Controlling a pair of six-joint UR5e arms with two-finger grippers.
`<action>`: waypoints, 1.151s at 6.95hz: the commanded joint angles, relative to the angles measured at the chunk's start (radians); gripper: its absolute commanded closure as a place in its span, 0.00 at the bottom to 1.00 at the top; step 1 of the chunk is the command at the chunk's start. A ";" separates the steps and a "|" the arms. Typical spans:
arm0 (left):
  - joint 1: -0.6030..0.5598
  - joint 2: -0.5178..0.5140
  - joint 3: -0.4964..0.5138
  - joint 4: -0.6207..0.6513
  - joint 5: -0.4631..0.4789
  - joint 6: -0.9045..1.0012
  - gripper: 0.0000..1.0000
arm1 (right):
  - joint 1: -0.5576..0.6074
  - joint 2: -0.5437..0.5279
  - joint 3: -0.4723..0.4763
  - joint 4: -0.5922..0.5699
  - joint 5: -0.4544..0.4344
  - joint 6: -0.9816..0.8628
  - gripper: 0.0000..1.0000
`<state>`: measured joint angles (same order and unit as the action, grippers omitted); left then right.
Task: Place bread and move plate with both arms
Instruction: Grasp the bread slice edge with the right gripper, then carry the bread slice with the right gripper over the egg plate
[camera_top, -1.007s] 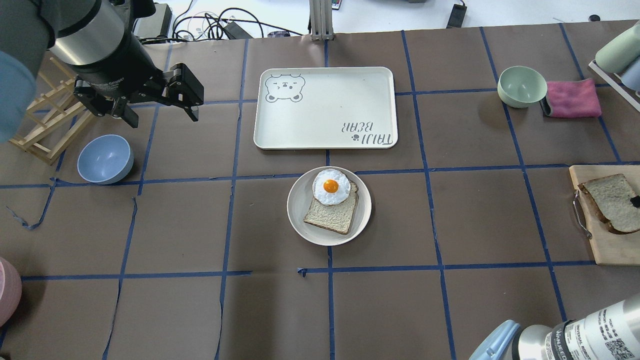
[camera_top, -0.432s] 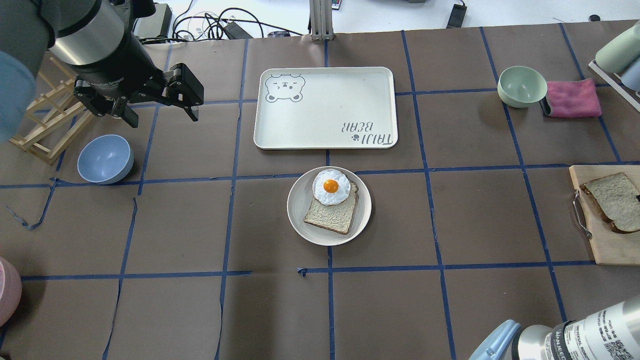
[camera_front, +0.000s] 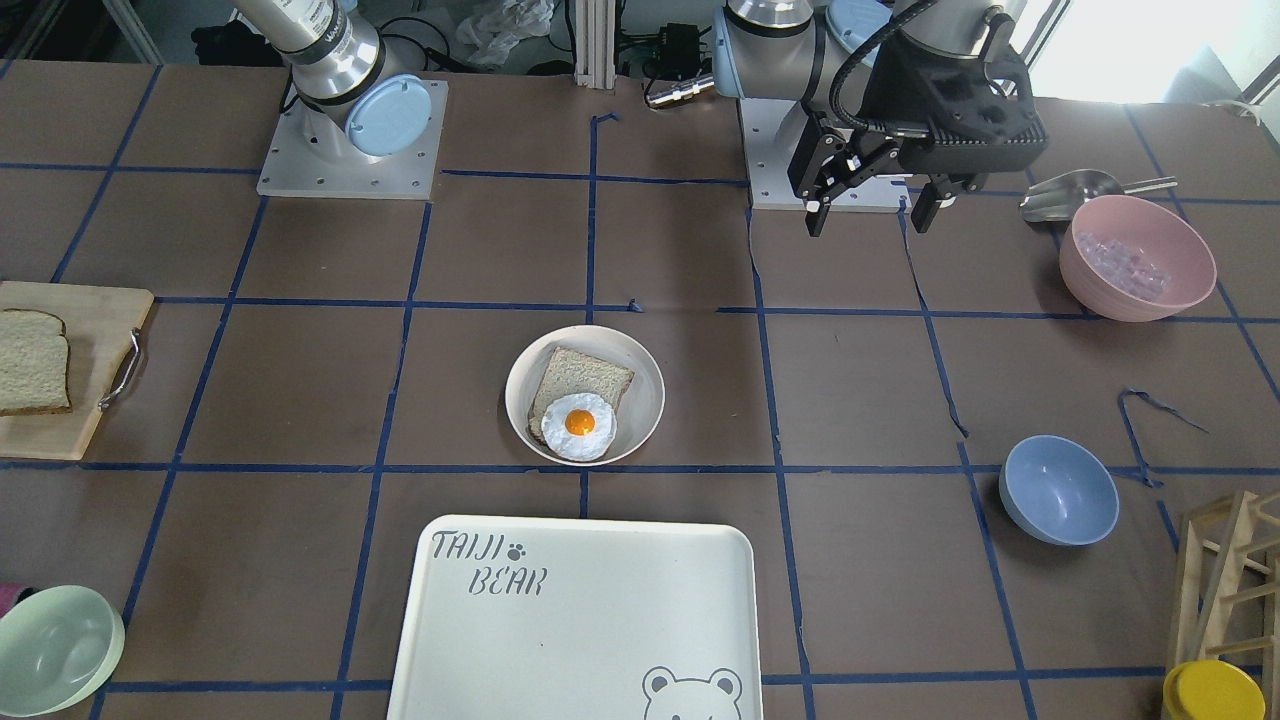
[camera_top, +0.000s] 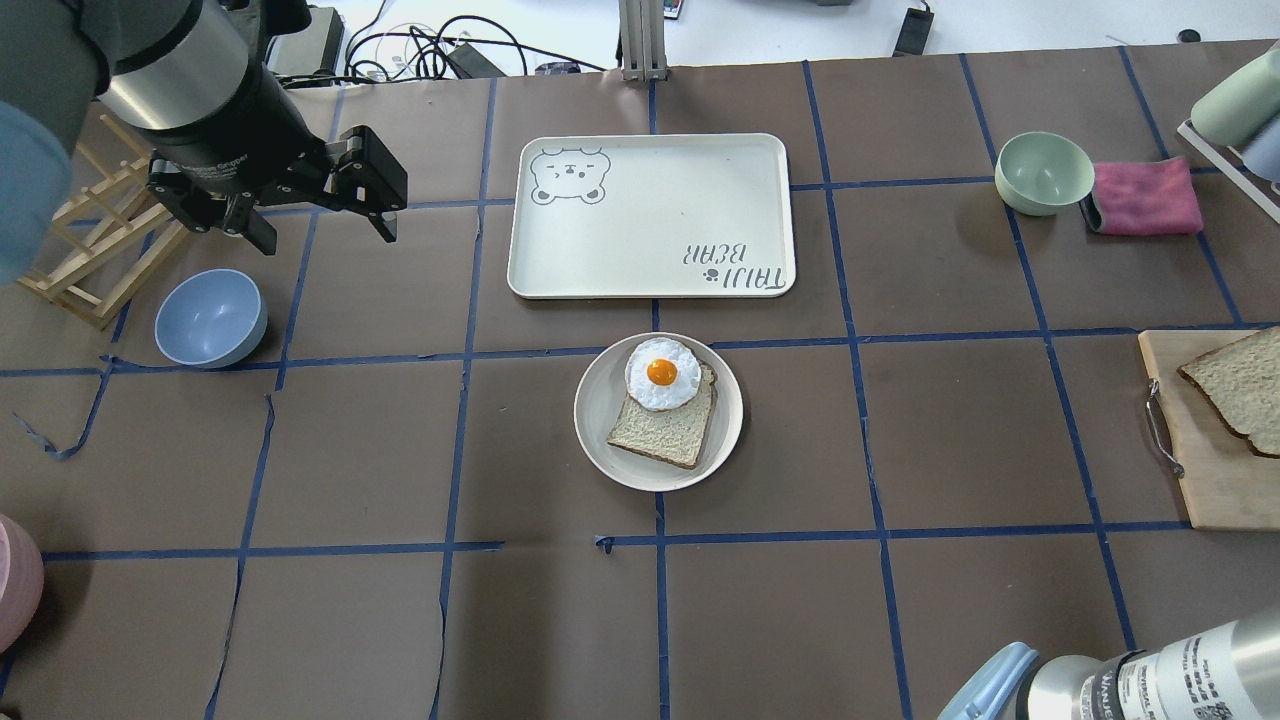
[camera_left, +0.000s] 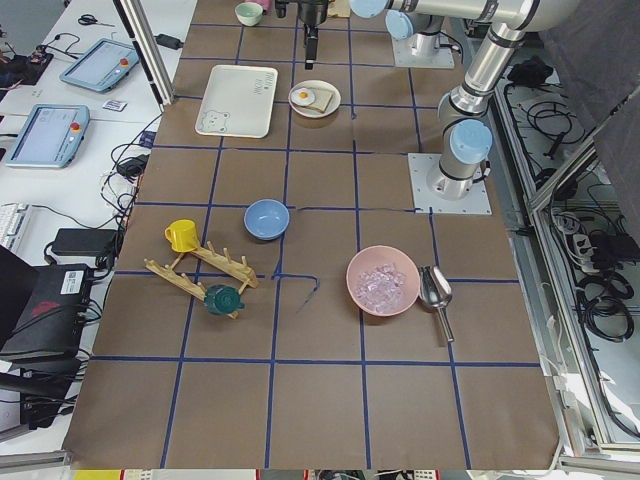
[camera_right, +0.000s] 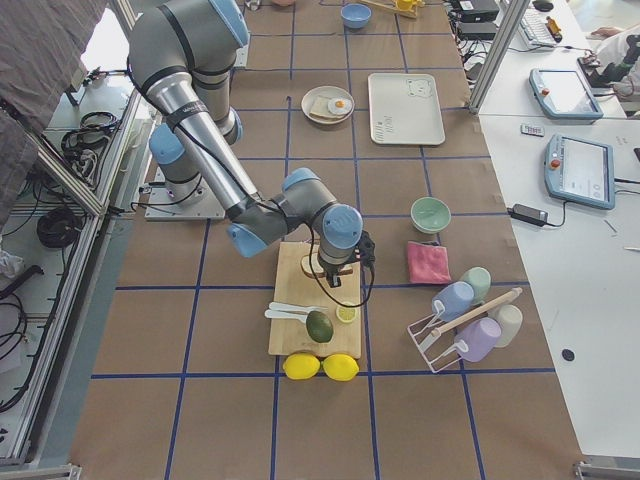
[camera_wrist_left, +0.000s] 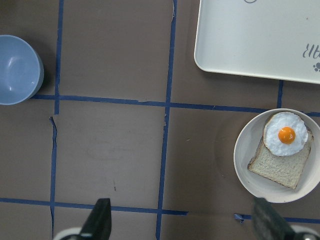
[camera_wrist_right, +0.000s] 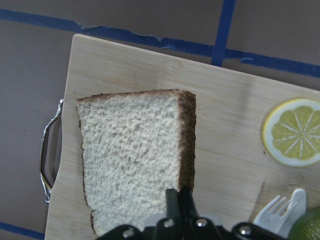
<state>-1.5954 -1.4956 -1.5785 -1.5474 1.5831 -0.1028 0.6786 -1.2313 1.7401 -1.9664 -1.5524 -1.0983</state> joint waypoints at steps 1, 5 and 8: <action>0.000 0.000 0.000 0.001 0.000 0.000 0.00 | 0.074 -0.113 -0.016 0.085 -0.015 0.046 1.00; 0.000 0.000 0.000 0.001 0.000 0.000 0.00 | 0.416 -0.195 -0.198 0.438 0.067 0.408 1.00; 0.000 -0.002 0.000 0.001 0.000 0.000 0.00 | 0.779 -0.191 -0.174 0.419 0.374 0.754 1.00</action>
<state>-1.5953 -1.4960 -1.5785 -1.5462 1.5831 -0.1028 1.3175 -1.4225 1.5523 -1.5367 -1.3189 -0.4712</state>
